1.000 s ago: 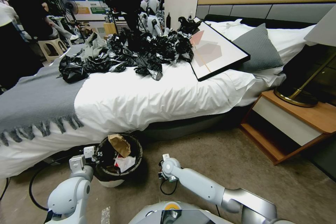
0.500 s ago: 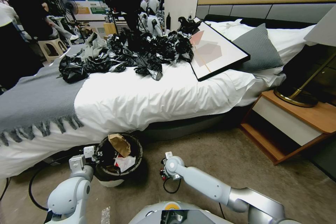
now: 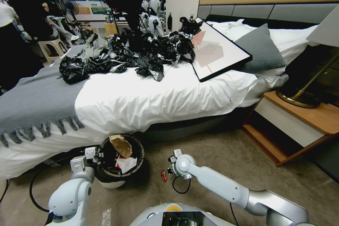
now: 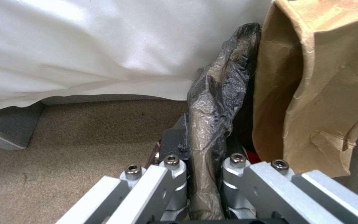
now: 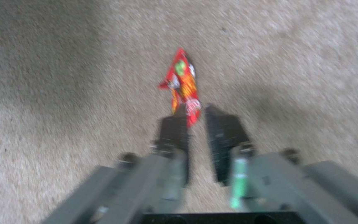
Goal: Pick up the trash bin, then pick up the garbage from the floor and place it into the trash bin.
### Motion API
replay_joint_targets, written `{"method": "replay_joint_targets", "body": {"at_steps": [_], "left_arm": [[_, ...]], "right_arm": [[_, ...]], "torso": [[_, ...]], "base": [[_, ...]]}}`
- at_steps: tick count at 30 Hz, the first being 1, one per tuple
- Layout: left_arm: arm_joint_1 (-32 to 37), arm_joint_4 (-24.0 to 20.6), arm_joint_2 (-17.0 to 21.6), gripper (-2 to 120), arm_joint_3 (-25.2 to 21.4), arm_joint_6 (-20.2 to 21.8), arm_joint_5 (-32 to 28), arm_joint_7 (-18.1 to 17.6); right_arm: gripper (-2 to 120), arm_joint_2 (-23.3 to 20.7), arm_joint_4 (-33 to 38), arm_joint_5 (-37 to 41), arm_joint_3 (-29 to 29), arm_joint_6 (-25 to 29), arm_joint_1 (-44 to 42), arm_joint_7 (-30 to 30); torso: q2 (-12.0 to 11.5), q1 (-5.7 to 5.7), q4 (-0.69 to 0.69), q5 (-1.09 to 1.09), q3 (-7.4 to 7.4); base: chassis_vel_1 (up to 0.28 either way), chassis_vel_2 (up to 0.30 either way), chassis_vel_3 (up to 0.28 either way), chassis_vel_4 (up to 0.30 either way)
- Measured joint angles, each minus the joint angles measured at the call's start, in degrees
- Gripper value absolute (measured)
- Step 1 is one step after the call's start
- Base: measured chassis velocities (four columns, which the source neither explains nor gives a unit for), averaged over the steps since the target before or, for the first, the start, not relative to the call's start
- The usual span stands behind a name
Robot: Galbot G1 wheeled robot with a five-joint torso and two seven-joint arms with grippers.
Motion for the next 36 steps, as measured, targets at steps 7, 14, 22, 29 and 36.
{"method": "replay_joint_targets", "body": {"at_steps": [7, 14, 22, 29, 36], "left_arm": [[-0.1, 0.2, 0.0, 4, -0.1, 0.0, -0.1, 0.0], [-0.2, 0.2, 0.1, 4, -0.4, 0.0, -0.3, 0.1], [0.0, 0.1, 0.3, 4, -0.9, 0.0, -0.7, 0.2], [0.2, 0.1, 0.3, 4, -1.2, 0.0, -0.9, 0.3], [0.2, 0.0, 0.3, 4, -1.3, 0.0, -1.0, 0.3]], "right_arm": [[41, 1.6, -1.9, -0.4, -0.7, 0.0, 0.9, -0.1], [69, 4.0, -5.4, -2.2, -1.2, 0.0, 1.3, -0.7], [98, 6.3, -10.6, -6.3, -0.6, 0.0, 0.6, -3.0], [100, 7.5, -13.0, -8.2, -0.1, 0.0, 0.0, -4.6], [100, 8.9, -16.6, -11.3, 0.5, 0.0, -0.7, -6.6]], "torso": [[0.0, 0.00, -0.01, -0.01, 0.00], [0.0, 0.00, -0.01, -0.01, 0.00], [0.0, 0.00, 0.00, -0.01, 0.00], [0.0, 0.00, -0.01, -0.01, 0.00], [0.0, 0.00, -0.01, 0.00, 0.00]], "base": [[0.000, 0.000, 0.000, 0.000], [0.000, 0.000, 0.000, 0.000], [0.000, 0.000, 0.000, 0.000], [0.000, 0.000, 0.000, 0.000], [0.000, 0.000, 0.000, 0.000]]}}
